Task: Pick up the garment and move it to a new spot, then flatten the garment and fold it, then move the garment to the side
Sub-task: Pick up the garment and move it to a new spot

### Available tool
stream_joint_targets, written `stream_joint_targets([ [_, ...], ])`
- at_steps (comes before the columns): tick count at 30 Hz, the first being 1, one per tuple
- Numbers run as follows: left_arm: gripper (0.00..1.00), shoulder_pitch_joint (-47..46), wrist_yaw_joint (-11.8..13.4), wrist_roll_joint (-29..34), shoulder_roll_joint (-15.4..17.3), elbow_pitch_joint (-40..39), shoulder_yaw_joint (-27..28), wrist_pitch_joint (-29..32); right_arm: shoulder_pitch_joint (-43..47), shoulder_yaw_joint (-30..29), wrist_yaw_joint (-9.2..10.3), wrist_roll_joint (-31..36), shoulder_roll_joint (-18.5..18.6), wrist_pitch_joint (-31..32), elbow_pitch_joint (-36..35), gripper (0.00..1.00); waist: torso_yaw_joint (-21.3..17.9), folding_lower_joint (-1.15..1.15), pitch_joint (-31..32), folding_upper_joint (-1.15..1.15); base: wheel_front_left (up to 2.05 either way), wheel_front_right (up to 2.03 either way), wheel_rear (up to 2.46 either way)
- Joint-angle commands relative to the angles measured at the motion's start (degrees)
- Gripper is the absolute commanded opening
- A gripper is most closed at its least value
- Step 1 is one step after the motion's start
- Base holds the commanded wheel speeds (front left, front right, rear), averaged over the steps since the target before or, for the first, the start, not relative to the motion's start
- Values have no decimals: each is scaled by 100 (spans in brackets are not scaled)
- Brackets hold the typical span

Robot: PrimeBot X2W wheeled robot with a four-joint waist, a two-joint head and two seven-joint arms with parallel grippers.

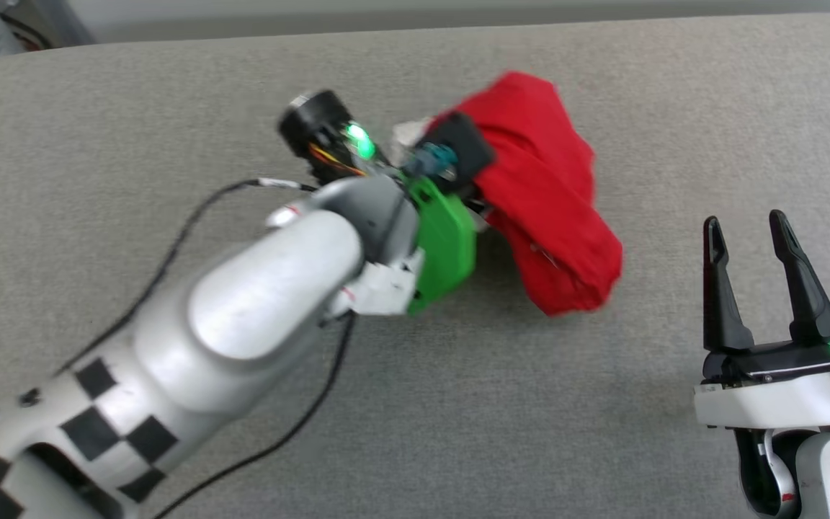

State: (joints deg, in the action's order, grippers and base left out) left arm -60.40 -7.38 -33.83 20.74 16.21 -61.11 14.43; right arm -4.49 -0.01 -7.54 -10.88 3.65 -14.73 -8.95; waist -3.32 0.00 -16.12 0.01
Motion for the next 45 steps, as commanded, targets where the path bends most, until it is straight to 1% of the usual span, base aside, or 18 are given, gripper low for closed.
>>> stream_joint_targets([
  [1,0,-102,-11,38,-178,142,-176,-143,48,-47,5,7,-25,-27,-32,100,-243,0,-196,-1,0,0,0],
  [5,0,62,-11,-58,-652,578,-886,-300,14,-108,5,29,-52,-27,-39,100,-351,0,-336,-1,0,0,0],
  [7,0,193,-11,-65,-825,782,-1095,-335,-6,-127,5,42,-60,-27,-30,100,-388,0,-388,-1,0,0,0],
  [11,0,584,-11,-45,-1063,1016,-1215,-254,-42,-159,5,54,-70,-27,-32,100,-420,0,-461,-1,0,0,0],
  [13,0,779,-11,78,-1122,1000,-1220,-149,-48,-186,5,58,-73,-27,-27,100,-405,0,-479,-1,0,0,0],
  [15,0,830,-11,114,-1119,1017,-1221,-206,-50,-222,5,73,-74,-27,-6,100,-354,0,-452,-1,0,0,0],
  [16,19,802,-11,98,-1106,1056,-1222,-330,-46,-230,5,75,-75,-27,5,100,-326,0,-426,-1,0,0,0],
  [17,100,738,-11,106,-1092,1128,-1222,-507,-34,-243,5,74,-75,-27,14,100,-281,0,-373,-1,0,0,0],
  [21,100,606,26,-15,-1108,1310,-992,-1168,68,-260,5,82,-76,-27,44,100,-107,0,-107,-1,0,0,0],
  [24,100,589,206,-27,-1078,1267,-776,-1569,157,-300,5,101,-76,-27,56,100,42,0,111,-1,0,0,0],
  [28,100,727,506,-103,-882,1041,-503,-1929,282,-318,5,137,-77,-27,59,100,229,0,410,-1,0,0,0],
  [30,100,850,727,-168,-734,872,-313,-2119,340,-318,5,150,-77,-27,55,100,313,0,535,-1,0,0,0],
  [36,100,1404,1564,-321,-190,408,351,-2713,476,-314,5,166,-77,-27,62,100,496,0,791,-1,0,0,0],
  [37,100,1537,1734,-339,-92,337,500,-2791,498,-314,5,168,-77,-27,72,100,523,0,833,-1,0,0,0],
  [42,100,2299,2413,-322,258,-50,1247,-2935,588,-345,5,156,-77,-27,95,100,609,0,1000,-1,0,0,0],
  [44,100,2643,2641,-179,332,-306,1637,-2939,619,-365,5,157,-77,-27,95,100,634,0,1056,-1,0,0,0],
  [45,100,2824,2714,-125,357,-401,1806,-2939,634,-373,5,155,-77,-27,99,100,639,0,1082,-1,0,0,0],
])
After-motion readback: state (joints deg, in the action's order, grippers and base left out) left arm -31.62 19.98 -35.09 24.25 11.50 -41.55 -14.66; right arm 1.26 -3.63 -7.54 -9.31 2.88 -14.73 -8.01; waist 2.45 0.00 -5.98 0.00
